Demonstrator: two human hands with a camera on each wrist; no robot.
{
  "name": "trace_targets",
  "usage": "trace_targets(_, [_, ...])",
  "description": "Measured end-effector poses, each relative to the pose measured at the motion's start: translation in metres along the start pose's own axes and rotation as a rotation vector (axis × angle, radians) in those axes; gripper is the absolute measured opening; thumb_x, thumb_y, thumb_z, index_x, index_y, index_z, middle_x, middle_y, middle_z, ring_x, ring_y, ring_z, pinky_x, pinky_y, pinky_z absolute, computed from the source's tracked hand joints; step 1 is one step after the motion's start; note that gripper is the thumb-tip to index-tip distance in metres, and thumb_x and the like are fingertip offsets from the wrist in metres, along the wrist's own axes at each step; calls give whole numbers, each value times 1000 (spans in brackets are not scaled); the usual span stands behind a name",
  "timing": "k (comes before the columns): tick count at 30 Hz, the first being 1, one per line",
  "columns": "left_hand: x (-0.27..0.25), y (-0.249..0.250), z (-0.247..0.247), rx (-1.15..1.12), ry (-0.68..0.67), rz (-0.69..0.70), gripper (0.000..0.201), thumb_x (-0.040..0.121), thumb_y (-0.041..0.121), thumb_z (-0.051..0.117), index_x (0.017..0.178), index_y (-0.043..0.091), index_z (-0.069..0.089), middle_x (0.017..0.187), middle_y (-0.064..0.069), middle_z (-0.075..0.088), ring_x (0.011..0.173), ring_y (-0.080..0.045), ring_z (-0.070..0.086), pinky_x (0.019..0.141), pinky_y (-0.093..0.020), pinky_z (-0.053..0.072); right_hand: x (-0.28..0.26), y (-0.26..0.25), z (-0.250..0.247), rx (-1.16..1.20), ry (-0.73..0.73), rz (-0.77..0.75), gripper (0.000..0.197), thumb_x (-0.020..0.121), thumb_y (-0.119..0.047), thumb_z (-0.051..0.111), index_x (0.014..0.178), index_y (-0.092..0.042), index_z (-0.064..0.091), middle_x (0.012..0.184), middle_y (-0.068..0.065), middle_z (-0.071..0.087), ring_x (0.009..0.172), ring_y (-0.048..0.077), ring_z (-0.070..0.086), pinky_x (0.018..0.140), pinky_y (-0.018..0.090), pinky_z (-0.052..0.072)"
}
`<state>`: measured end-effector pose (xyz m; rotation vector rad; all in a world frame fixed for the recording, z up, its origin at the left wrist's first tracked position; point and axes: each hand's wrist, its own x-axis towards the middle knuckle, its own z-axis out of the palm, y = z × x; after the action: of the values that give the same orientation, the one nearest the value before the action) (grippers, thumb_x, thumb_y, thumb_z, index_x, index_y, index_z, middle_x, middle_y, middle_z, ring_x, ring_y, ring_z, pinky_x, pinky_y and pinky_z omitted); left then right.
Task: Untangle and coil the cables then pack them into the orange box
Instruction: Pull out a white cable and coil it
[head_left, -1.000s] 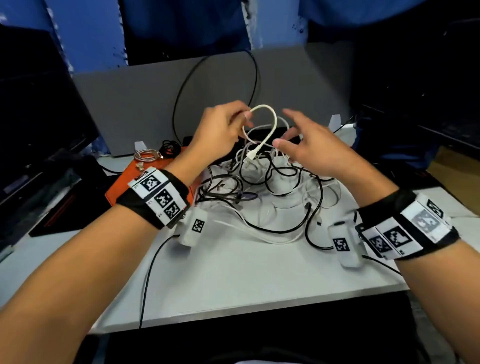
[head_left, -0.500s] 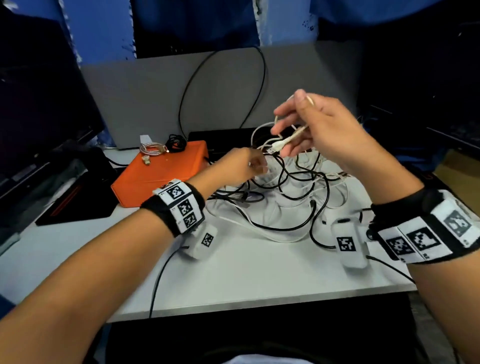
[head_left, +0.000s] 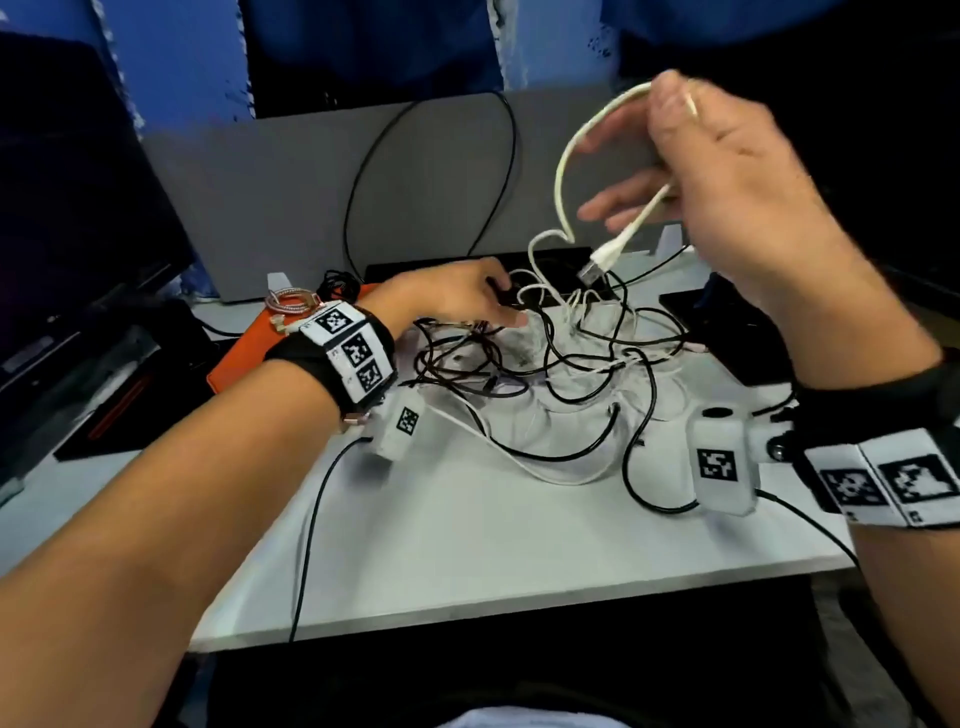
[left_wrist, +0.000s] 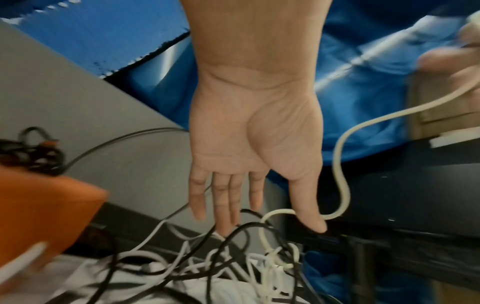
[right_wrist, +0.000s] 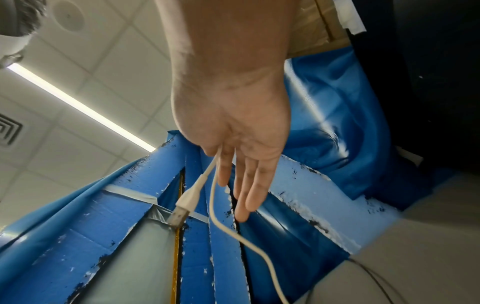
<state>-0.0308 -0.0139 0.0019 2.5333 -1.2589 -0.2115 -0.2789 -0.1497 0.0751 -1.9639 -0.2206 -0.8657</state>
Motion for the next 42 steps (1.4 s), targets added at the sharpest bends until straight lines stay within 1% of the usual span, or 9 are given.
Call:
trace_targets(4, [-7, 35, -1, -24, 36, 218, 19, 89, 45, 75, 88, 42, 57, 90, 8, 65, 79, -7, 60, 78, -25, 50, -4, -3, 7, 57, -105, 73, 39, 113, -38, 30, 120, -21, 64, 121, 3, 73, 87, 32, 77, 85, 47, 61])
trace_targets(11, [1, 31, 20, -137, 124, 86, 19, 108, 23, 41, 105, 11, 55, 77, -4, 71, 55, -14, 65, 56, -32, 52, -10, -32, 3, 375, 8, -181, 39, 114, -26, 23, 102, -13, 57, 76, 4, 73, 71, 34, 70, 71, 45, 54])
trace_targets(15, [3, 21, 18, -319, 160, 16, 26, 110, 35, 32, 109, 14, 47, 93, -7, 77, 95, -29, 74, 79, -52, 59, -6, -29, -1, 517, 103, -138, 36, 112, -25, 33, 88, -13, 58, 61, -3, 47, 53, 14, 42, 55, 30, 38])
trace_targets(18, [3, 21, 5, -589, 245, -58, 30, 110, 42, 31, 115, 16, 47, 100, -9, 72, 109, -33, 70, 88, -51, 58, -6, -20, -5, 81, -59, 6, 42, 111, -39, 38, 86, -17, 63, 55, -1, 49, 48, 14, 41, 51, 26, 37])
trace_targets(24, [-9, 18, -35, -966, 279, -153, 45, 102, 55, 49, 118, 14, 58, 88, -12, 74, 95, -33, 76, 88, -48, 61, -6, 15, 4, -675, -543, 249, 34, 104, -51, 45, 108, -27, 69, 89, -6, 75, 86, 20, 70, 82, 41, 56])
trace_targets(28, [-30, 26, -49, -587, 121, -99, 49, 103, 57, 47, 79, 15, 53, 83, -20, 76, 71, -35, 75, 70, -39, 61, -3, 32, 18, -661, -533, 258, 55, 92, -68, 51, 132, -33, 62, 117, -10, 70, 109, 15, 65, 100, 42, 52])
trace_targets(33, [-46, 54, -51, -359, 161, 156, 58, 102, 55, 50, 69, 8, 51, 47, -5, 56, 42, -24, 55, 54, -29, 45, -4, 44, 45, -574, -377, 235, 68, 95, -62, 58, 152, -26, 44, 109, -9, 70, 94, 10, 65, 81, 31, 46])
trace_targets(37, [-60, 71, -46, -545, 49, 341, 44, 106, 41, 51, 86, 2, 57, 55, -8, 49, 47, -21, 49, 54, -31, 45, -7, 49, 57, -453, -263, 152, 11, 99, -48, 60, 108, -42, 62, 85, 0, 72, 67, 13, 66, 69, 35, 55])
trace_targets(42, [-63, 59, -41, -900, 28, 314, 26, 101, 27, 57, 120, 10, 52, 83, -11, 61, 71, -27, 61, 72, -42, 56, -1, 55, 52, -311, -136, 151, 26, 106, -30, 54, 84, -24, 65, 69, -3, 71, 51, 8, 62, 57, 24, 46])
